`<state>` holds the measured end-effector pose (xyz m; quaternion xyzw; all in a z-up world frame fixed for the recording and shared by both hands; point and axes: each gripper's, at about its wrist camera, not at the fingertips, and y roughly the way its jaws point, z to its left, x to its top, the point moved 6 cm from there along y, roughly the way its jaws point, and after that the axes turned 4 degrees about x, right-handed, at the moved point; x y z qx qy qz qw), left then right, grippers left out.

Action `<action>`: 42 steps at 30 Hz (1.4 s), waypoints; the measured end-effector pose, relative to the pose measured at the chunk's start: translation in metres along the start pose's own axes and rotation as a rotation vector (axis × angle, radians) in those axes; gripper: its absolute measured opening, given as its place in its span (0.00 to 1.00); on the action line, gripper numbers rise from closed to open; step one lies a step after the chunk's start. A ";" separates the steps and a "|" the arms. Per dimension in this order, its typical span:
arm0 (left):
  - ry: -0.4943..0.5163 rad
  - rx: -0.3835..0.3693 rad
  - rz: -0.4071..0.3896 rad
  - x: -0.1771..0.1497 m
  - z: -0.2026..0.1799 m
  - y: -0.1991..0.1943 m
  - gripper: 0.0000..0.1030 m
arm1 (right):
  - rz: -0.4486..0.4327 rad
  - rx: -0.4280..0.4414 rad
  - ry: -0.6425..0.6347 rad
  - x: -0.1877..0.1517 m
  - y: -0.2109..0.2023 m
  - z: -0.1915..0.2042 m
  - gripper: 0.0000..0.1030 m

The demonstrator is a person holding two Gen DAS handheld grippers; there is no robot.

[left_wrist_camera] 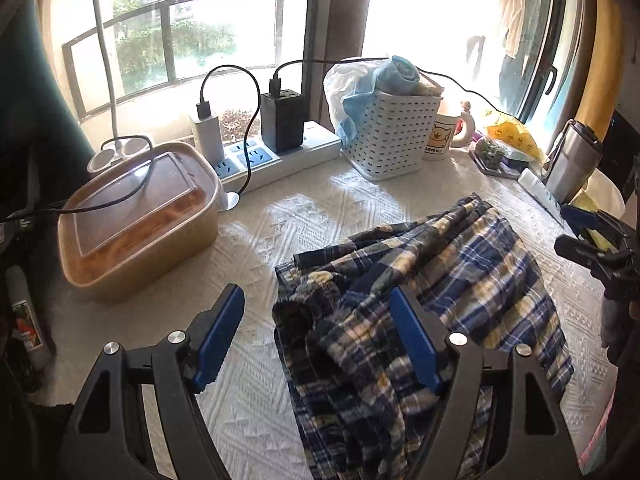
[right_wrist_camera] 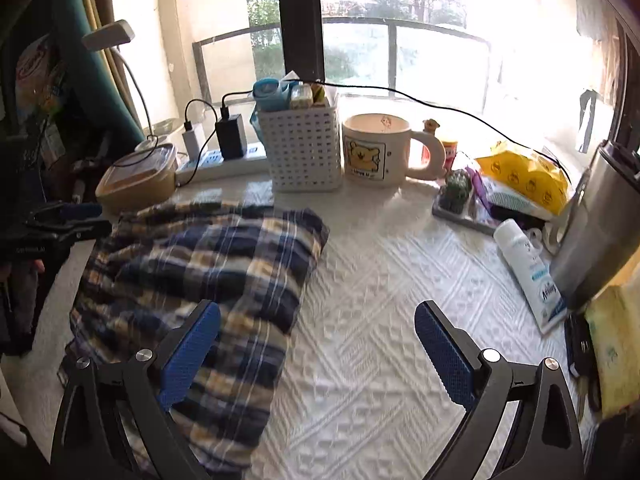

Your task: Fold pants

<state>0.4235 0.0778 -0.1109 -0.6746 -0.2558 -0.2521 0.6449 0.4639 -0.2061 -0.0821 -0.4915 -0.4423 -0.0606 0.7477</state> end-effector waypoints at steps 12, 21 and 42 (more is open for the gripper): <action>0.022 0.033 0.079 -0.006 0.016 0.065 0.75 | 0.097 -0.056 -0.025 0.029 0.101 -0.014 0.96; -0.013 0.017 0.084 -0.007 0.024 0.068 0.80 | 0.135 -0.079 -0.060 0.024 0.124 -0.016 0.96; -0.235 -0.100 0.037 -0.059 0.023 -0.032 0.80 | 0.054 -0.029 0.092 -0.012 0.026 -0.003 0.96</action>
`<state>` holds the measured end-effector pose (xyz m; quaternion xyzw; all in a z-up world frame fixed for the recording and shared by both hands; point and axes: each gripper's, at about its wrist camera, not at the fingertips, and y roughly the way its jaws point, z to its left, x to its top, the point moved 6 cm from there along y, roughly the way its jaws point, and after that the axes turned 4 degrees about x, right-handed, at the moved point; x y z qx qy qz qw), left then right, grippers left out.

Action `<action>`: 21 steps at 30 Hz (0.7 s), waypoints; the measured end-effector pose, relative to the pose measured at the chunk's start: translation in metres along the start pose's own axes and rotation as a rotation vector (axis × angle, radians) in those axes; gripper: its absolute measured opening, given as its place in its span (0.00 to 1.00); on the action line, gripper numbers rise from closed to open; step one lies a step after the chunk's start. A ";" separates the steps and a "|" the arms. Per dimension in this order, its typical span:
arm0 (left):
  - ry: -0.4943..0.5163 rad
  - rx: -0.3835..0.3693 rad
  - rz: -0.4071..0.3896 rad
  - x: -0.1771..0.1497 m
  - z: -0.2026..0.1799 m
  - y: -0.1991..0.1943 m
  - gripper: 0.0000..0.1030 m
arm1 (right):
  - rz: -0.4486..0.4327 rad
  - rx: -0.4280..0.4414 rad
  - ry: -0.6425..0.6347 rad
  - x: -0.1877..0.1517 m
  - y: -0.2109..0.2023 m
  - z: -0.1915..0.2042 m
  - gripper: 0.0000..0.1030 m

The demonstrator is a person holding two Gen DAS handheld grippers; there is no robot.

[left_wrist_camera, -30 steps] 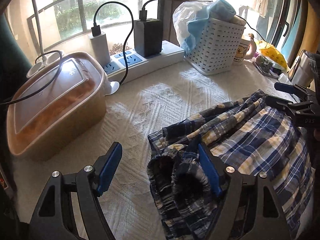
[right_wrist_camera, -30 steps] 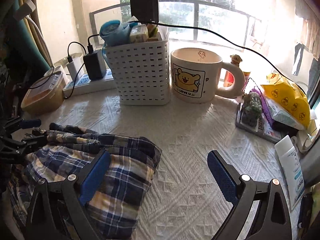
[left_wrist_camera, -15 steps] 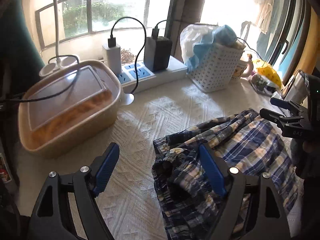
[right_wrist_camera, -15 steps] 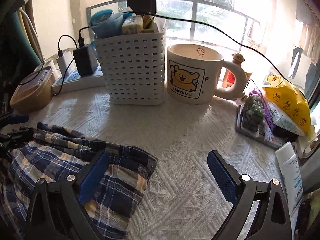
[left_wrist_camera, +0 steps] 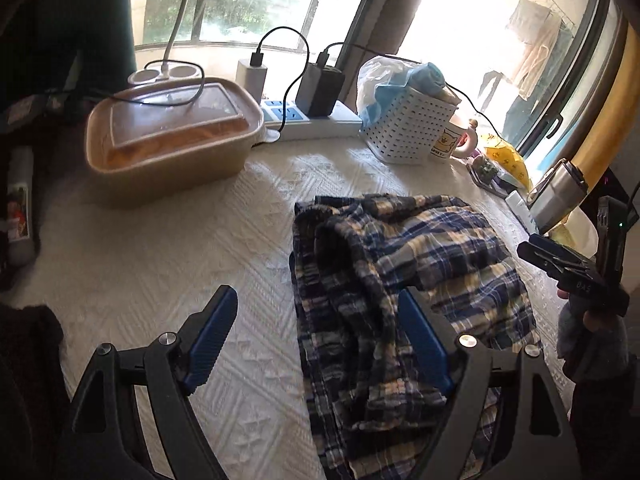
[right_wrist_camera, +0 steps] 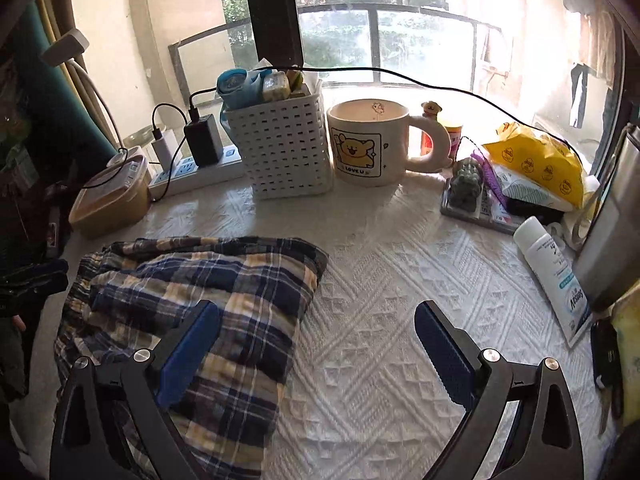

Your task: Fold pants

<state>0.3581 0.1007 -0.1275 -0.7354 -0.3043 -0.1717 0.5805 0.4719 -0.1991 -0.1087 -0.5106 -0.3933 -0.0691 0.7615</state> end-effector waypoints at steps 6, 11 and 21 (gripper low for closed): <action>-0.051 -0.060 0.033 -0.041 -0.010 -0.005 0.80 | 0.015 0.004 0.039 -0.029 -0.017 0.000 0.96; -0.077 -0.062 0.049 -0.055 -0.013 0.002 0.80 | 0.026 0.009 0.042 -0.042 -0.026 0.006 0.96; -0.023 -0.031 0.065 -0.056 -0.029 0.013 0.78 | 0.019 0.031 0.034 -0.048 -0.033 0.013 0.96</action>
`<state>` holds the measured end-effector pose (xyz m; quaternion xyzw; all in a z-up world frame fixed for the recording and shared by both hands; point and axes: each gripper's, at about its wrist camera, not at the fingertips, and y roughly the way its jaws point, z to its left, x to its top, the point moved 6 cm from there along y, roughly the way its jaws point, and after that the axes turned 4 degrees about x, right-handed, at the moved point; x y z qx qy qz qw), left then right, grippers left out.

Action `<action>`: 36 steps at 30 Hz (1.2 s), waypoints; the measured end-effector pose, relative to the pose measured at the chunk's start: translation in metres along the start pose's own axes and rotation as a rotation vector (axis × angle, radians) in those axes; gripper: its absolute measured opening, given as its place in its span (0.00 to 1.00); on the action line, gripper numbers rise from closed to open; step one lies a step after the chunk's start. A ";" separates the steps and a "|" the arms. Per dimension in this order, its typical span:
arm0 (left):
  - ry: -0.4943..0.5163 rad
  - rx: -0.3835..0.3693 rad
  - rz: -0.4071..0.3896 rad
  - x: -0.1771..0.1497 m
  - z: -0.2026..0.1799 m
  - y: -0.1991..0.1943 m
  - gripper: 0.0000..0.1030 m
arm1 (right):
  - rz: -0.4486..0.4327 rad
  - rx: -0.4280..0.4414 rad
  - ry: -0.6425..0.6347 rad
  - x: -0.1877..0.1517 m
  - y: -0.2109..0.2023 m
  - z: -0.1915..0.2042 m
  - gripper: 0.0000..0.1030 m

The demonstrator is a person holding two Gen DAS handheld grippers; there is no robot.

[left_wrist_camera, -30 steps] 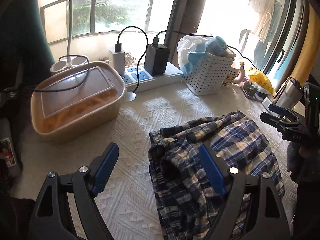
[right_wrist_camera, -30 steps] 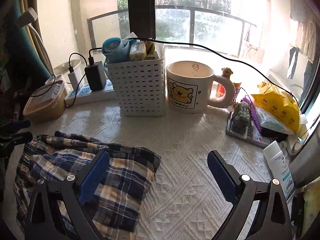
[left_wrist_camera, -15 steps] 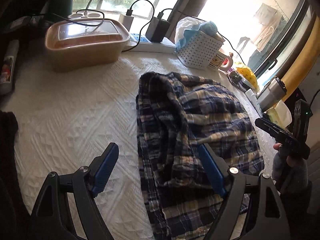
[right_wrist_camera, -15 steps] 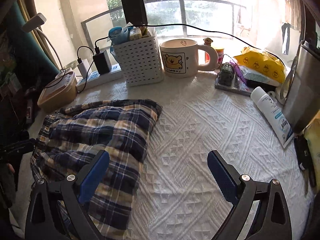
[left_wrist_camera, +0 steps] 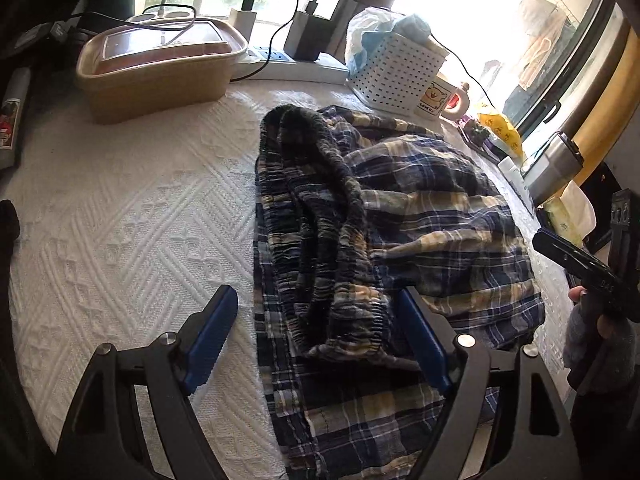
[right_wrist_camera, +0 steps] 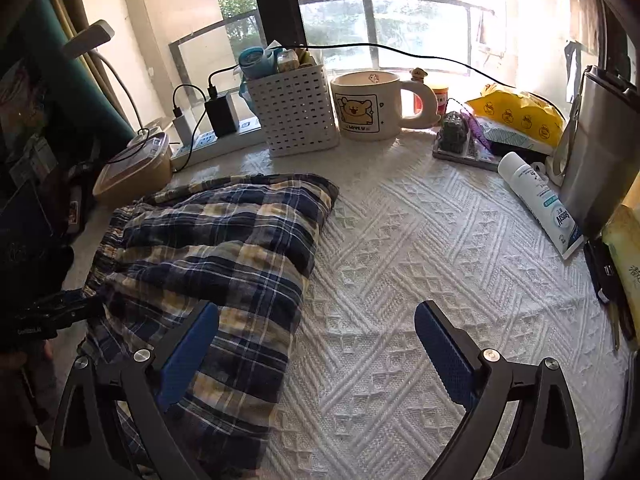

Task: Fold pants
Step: 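Grasp the waistband edge of the pants with the left gripper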

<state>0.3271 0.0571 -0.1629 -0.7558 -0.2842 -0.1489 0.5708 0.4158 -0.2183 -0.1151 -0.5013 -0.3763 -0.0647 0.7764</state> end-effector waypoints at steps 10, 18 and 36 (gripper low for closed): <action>-0.147 -0.091 0.019 0.003 0.002 0.003 0.60 | 0.014 0.028 0.045 -0.009 0.010 -0.015 0.96; -0.053 0.027 -0.004 0.003 -0.008 0.007 0.54 | 0.016 0.075 0.052 -0.013 0.014 -0.019 0.96; -0.013 0.009 -0.066 0.007 -0.017 -0.005 0.28 | 0.022 0.219 0.050 -0.013 0.027 0.009 0.90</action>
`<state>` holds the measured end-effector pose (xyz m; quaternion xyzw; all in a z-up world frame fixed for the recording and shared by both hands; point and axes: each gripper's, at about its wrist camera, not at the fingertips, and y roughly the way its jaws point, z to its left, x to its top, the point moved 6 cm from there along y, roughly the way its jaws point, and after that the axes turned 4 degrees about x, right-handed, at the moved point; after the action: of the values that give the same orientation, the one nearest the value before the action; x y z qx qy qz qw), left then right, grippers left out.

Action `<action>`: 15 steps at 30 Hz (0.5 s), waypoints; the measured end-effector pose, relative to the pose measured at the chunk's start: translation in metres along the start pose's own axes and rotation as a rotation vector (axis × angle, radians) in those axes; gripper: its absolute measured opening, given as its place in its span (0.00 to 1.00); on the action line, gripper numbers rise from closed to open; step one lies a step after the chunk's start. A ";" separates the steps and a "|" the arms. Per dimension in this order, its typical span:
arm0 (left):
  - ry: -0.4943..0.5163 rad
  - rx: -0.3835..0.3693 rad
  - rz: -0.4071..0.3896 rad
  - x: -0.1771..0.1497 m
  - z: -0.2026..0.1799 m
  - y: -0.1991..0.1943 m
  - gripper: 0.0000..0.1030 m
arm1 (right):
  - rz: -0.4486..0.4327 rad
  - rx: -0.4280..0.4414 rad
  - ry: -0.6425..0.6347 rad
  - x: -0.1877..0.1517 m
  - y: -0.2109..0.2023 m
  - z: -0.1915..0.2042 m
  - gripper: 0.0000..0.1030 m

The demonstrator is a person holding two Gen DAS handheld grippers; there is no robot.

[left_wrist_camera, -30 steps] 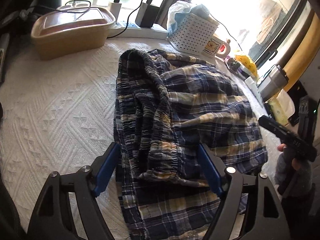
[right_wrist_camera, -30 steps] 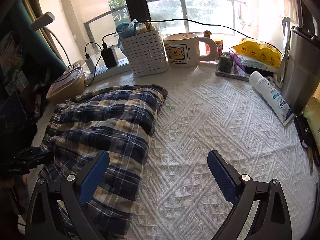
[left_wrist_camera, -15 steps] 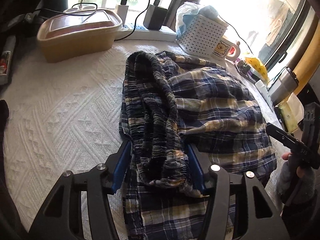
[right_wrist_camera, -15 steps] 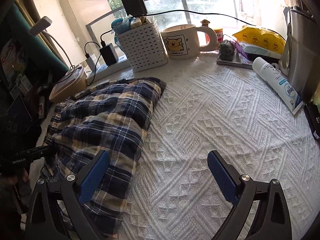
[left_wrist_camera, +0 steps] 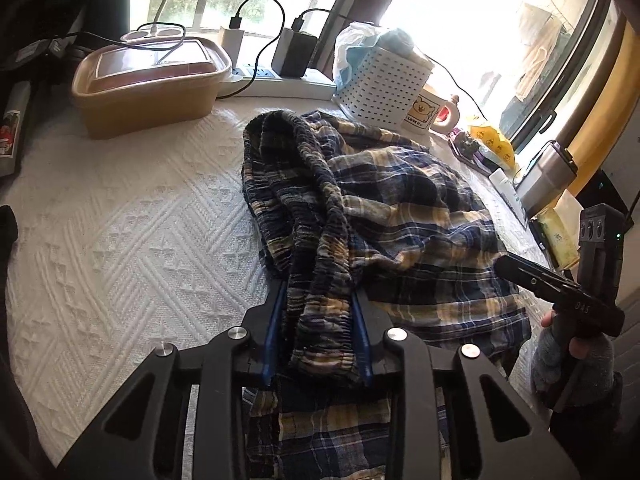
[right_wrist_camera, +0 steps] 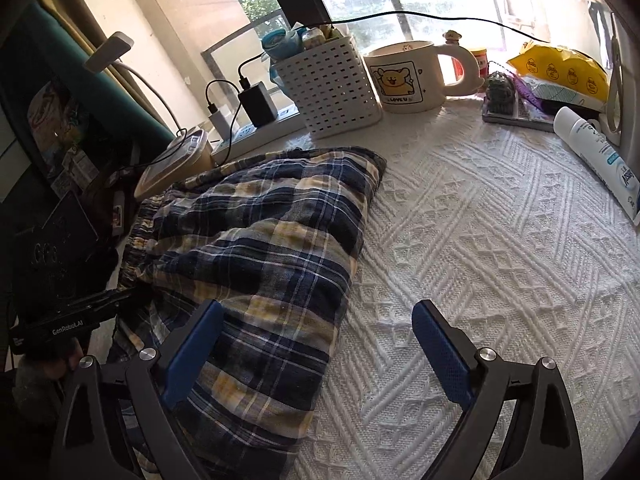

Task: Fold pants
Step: 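Grasp the waistband edge of the pants with the left gripper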

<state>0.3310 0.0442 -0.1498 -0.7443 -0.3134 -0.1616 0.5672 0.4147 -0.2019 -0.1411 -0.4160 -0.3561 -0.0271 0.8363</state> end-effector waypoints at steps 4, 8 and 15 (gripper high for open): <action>-0.008 -0.037 -0.009 0.004 -0.003 -0.007 0.28 | 0.014 0.029 0.006 0.002 0.006 0.006 0.88; 0.063 0.007 -0.022 0.004 -0.013 -0.009 0.28 | 0.029 0.078 0.107 0.003 0.011 0.002 0.88; 0.058 0.066 0.039 -0.005 -0.003 0.011 0.32 | 0.034 0.058 0.062 0.003 0.016 0.009 0.65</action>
<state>0.3344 0.0384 -0.1602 -0.7261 -0.2875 -0.1614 0.6034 0.4171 -0.1843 -0.1468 -0.3968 -0.3234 -0.0154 0.8589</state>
